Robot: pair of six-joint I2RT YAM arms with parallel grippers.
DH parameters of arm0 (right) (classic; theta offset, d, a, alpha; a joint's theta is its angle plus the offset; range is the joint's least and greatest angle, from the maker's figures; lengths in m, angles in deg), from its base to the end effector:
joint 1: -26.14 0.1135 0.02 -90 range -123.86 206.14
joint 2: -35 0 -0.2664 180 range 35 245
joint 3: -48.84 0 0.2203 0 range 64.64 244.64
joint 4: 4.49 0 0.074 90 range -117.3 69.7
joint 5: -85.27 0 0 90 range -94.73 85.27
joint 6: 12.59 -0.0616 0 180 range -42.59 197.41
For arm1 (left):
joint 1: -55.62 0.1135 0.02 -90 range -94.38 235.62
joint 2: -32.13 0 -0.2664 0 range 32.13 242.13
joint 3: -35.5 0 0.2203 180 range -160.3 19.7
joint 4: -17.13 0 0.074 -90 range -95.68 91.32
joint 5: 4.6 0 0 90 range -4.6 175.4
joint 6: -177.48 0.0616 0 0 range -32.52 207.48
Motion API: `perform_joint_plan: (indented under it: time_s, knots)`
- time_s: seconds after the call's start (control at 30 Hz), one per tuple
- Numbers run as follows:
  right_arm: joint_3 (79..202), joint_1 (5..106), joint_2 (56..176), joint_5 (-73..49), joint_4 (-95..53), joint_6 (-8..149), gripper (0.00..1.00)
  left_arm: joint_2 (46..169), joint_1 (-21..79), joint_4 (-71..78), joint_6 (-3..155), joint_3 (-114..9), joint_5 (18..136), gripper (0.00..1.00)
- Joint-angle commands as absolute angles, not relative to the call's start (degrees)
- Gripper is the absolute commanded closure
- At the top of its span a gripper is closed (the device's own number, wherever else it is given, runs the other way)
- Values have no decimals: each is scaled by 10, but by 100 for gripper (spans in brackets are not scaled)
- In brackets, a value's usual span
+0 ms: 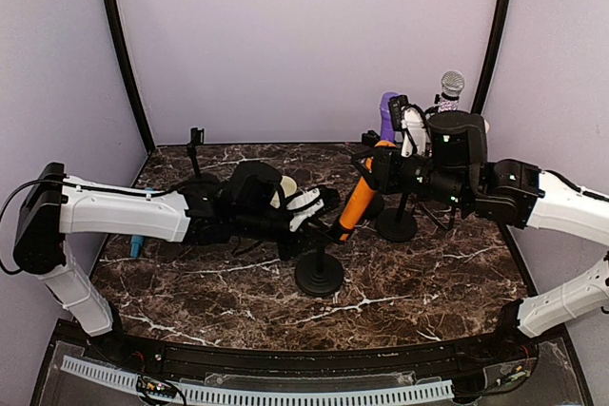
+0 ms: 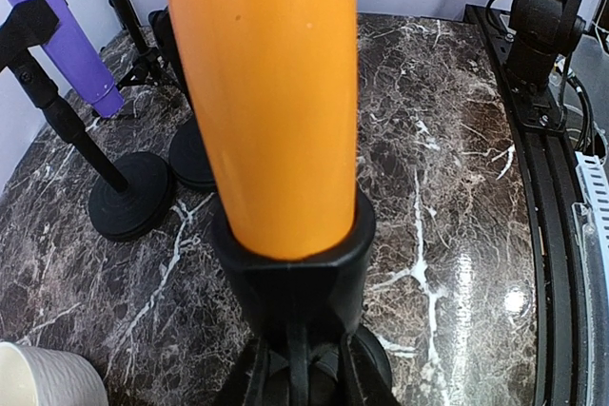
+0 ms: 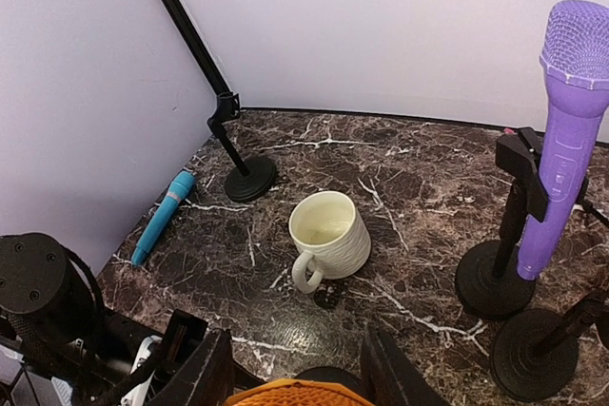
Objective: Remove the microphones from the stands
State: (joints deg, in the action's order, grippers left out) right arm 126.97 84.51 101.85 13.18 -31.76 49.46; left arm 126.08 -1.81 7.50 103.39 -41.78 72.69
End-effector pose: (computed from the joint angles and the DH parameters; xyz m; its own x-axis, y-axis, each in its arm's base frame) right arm 0.1519 0.2104 0.3650 -0.4347 0.1447 -0.8889 -0.5110 0.7731 0.3757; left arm 0.1875 -0.3188 0.2567 0.0251 0.4575 -0.8889 0.9581 0.2428 0.1520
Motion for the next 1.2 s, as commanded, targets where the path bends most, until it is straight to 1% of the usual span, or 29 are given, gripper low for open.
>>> perform_joint_plan:
  time_s: [0.0,0.27,0.63,1.17]
  knots:
    - [1296,843,998,149,-306,447,86,1292,-17,16,1059,-407,747,100]
    - [1344,842,1018,217,-388,383,86,1297,-17,4,1060,-407,751,100]
    - [1357,841,1017,221,-398,369,85,1300,-17,3,1063,-407,751,100]
    - [1304,833,976,56,-266,474,84,1299,-17,2,1066,-407,754,100]
